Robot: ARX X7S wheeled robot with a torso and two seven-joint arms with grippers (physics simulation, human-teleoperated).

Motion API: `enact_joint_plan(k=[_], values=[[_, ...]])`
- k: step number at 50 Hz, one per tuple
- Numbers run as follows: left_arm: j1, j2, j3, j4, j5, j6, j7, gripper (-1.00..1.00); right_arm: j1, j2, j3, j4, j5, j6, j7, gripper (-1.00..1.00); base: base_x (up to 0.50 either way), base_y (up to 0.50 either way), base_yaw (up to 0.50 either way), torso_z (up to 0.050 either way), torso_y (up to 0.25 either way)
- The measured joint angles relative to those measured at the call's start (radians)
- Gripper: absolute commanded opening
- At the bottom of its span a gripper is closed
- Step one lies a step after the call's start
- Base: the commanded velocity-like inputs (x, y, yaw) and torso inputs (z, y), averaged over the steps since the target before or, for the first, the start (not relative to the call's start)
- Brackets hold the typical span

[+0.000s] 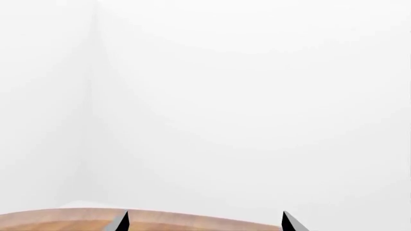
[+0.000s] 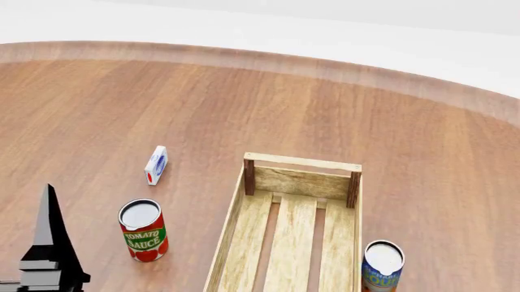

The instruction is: Pick up the butter and put it in the tray.

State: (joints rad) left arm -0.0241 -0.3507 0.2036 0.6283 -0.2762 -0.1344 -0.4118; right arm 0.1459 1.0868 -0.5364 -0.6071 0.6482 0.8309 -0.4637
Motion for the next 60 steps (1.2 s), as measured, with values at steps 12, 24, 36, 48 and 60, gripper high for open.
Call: enact_joint_plan(k=[12,24,36,48,60], values=[[0.001,-0.003,0.005,-0.001,0.000,0.001,-0.003,1.00,-0.004,0.010,0.004,-0.006,0.007,0.007,0.009,1.00,0.00,0.00,0.00,0.000,0.000],[0.000,-0.006,0.008,-0.002,-0.001,0.003,-0.006,1.00,0.010,0.013,0.005,-0.006,0.001,0.016,0.016,1.00,0.00,0.00,0.00,0.000,0.000],[0.001,-0.010,0.009,0.001,-0.004,0.002,-0.010,1.00,0.040,-0.010,-0.030,0.022,-0.052,0.020,0.011,1.00,0.00,0.00,0.00,0.000,0.000],[0.000,-0.015,0.007,0.004,-0.009,0.001,-0.015,1.00,0.081,-0.053,-0.108,0.072,-0.140,0.028,-0.007,1.00,0.00,0.00,0.00,0.000,0.000],[-0.002,-0.018,0.005,0.000,-0.013,0.004,-0.018,1.00,0.072,-0.090,-0.172,0.131,-0.192,0.004,-0.023,1.00,0.00,0.00,0.00,0.000,0.000]])
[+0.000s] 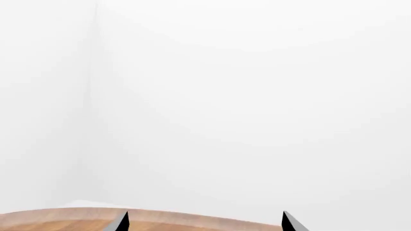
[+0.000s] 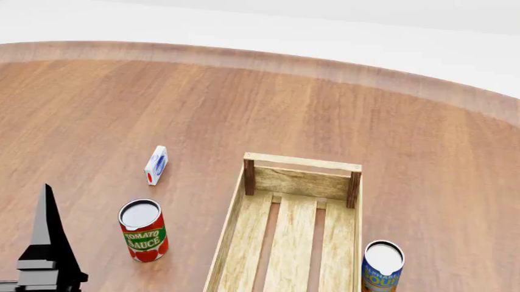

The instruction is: Pick up the butter and put it in the tray.

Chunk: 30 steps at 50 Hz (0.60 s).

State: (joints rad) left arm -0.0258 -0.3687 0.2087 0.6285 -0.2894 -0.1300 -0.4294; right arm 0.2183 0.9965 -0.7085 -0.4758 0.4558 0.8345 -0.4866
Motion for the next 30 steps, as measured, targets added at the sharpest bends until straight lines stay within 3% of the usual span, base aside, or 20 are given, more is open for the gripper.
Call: enact_joint_plan(k=[6,7,30], values=[[0.000,-0.001,0.000,-0.002,-0.001,0.003,-0.001,1.00,-0.009,-0.007,-0.014,0.021,-0.018,-0.014,0.002,1.00,0.00,0.00,0.00,0.000,0.000],[0.000,-0.002,0.000,-0.002,-0.001,0.003,-0.001,1.00,-0.011,-0.007,-0.014,0.023,-0.020,-0.016,0.004,-1.00,0.00,0.00,0.00,0.000,0.000],[0.000,-0.011,-0.004,0.003,-0.012,0.002,-0.009,1.00,-0.073,0.032,0.013,-0.010,0.005,-0.028,0.087,-1.00,0.00,0.00,0.00,0.000,0.000]])
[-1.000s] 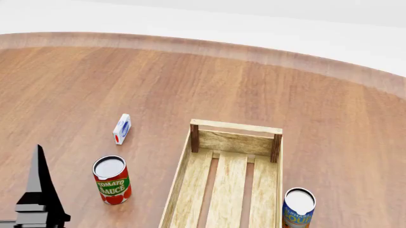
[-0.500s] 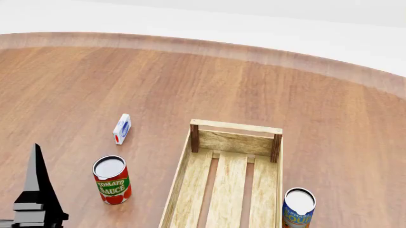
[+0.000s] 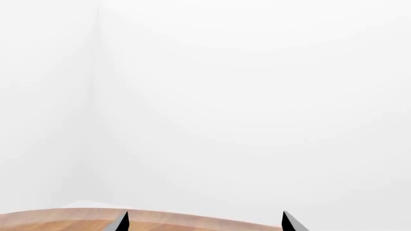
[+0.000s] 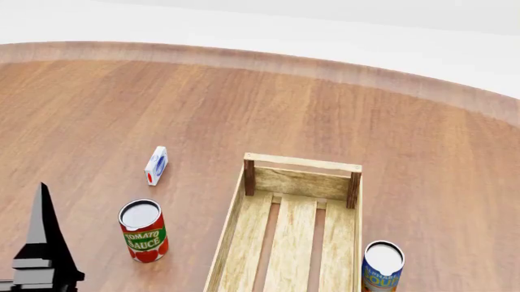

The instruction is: Pick up the butter and put it in the tray.

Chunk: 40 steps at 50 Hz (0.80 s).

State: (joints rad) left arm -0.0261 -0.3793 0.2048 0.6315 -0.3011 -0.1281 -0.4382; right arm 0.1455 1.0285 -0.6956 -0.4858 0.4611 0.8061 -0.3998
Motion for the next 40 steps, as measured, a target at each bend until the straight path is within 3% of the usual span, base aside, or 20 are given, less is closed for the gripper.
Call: enact_joint_plan(k=[16,31,40], values=[[0.000,-0.004,0.003,0.003,-0.002,0.001,-0.004,1.00,-0.108,0.115,0.065,-0.152,0.093,-0.024,0.072,-1.00,0.00,0.00,0.00,0.000,0.000],[0.001,-0.009,0.003,0.007,-0.008,0.000,-0.008,1.00,-0.312,0.395,0.167,-0.339,0.282,-0.248,0.294,-1.00,0.00,0.00,0.00,0.000,0.000],[0.002,-0.011,0.006,0.012,-0.011,0.000,-0.010,1.00,-0.367,0.484,0.213,-0.443,0.384,-0.323,0.415,-1.00,0.00,0.00,0.00,0.000,0.000]])
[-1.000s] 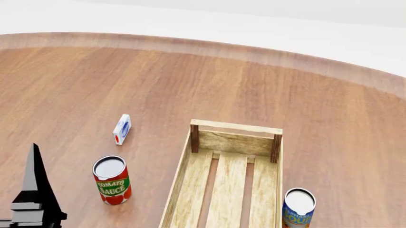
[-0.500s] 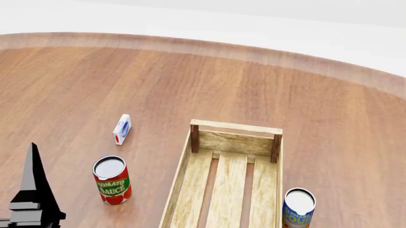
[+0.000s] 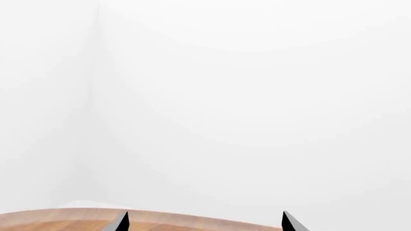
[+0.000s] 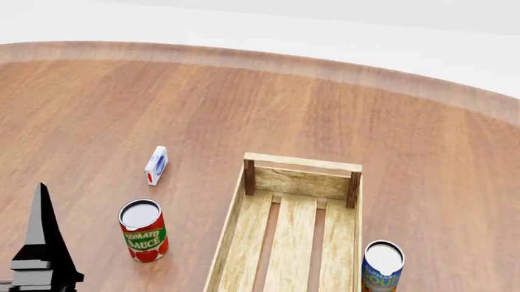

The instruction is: Pick up the butter and put it in the tray.

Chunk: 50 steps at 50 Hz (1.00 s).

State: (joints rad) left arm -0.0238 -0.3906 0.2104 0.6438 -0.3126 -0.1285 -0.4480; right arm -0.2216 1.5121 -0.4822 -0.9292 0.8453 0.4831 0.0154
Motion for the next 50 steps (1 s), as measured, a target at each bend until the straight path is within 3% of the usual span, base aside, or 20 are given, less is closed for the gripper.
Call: enact_joint_plan(k=[9,29,38,50], values=[[0.000,-0.003,0.002,0.005,-0.005,-0.003,-0.001,1.00,0.000,0.036,0.040,-0.033,0.051,-0.033,0.099,-1.00,0.00,0.00,0.00,0.000,0.000],[0.001,-0.012,-0.001,0.020,-0.015,-0.009,-0.010,1.00,-0.102,0.029,-0.002,0.123,0.061,-0.329,0.285,-1.00,0.00,0.00,0.00,0.000,0.000],[0.000,-0.013,0.000,0.019,-0.016,-0.007,-0.012,1.00,-0.007,-0.095,0.006,0.188,0.112,-0.308,0.301,-1.00,0.00,0.00,0.00,0.000,0.001],[0.000,-0.016,0.000,0.017,-0.019,-0.004,-0.015,1.00,0.265,-0.326,-0.014,0.284,0.183,-0.173,0.324,-1.00,0.00,0.00,0.00,0.000,0.001]])
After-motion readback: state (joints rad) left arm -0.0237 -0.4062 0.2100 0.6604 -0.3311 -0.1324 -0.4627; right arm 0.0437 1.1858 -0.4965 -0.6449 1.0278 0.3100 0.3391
